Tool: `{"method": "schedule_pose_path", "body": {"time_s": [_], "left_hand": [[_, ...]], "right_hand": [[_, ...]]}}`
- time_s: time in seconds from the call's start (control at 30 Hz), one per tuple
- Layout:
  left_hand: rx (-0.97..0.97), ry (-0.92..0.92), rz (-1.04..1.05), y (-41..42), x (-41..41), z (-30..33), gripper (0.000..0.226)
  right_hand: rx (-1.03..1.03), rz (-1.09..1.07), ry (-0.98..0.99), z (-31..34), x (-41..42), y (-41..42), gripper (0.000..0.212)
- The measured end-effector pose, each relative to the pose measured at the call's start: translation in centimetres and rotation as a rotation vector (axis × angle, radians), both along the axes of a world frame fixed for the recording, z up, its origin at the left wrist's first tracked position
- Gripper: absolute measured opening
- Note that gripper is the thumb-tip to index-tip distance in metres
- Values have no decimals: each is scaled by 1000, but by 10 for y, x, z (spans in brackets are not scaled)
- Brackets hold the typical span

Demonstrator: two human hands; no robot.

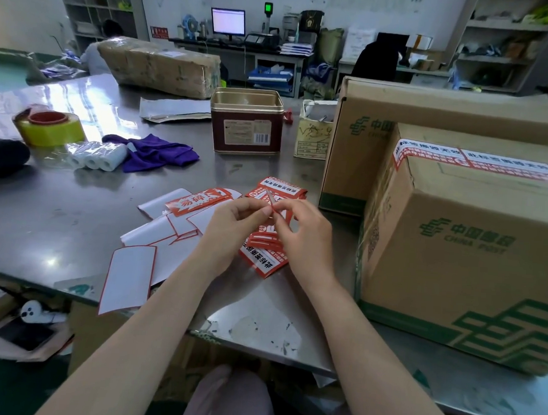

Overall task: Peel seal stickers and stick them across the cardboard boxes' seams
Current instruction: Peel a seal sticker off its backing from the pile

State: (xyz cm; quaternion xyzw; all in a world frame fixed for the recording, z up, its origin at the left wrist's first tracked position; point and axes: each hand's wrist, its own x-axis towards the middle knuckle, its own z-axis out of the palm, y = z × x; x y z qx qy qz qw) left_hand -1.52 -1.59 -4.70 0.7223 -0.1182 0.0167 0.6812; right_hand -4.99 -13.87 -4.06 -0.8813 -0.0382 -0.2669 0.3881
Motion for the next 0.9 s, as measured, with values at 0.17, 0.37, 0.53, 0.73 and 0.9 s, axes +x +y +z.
{"method": "schedule_pose_path", "body": {"time_s": [0.17,0.37,0.53,0.73,0.9], "left_hand": [[-2,11,31,-1,-1,1,13],[54,-25,59,-2,-3,4,15],[70,-33,63,-2,-4,5,15],[96,-71,69,-2,-6,5,14],[108,-113,76,-2,-8,6,12]], "right_hand": [[-4,-26,4,0,0,0,23],[-5,-37,12,-1,2,0,24],[-6,-37,18,0,0,1,24],[-7,-37,22,0,0,1,25],[-28,-37,29,0,0,1,25]]}}
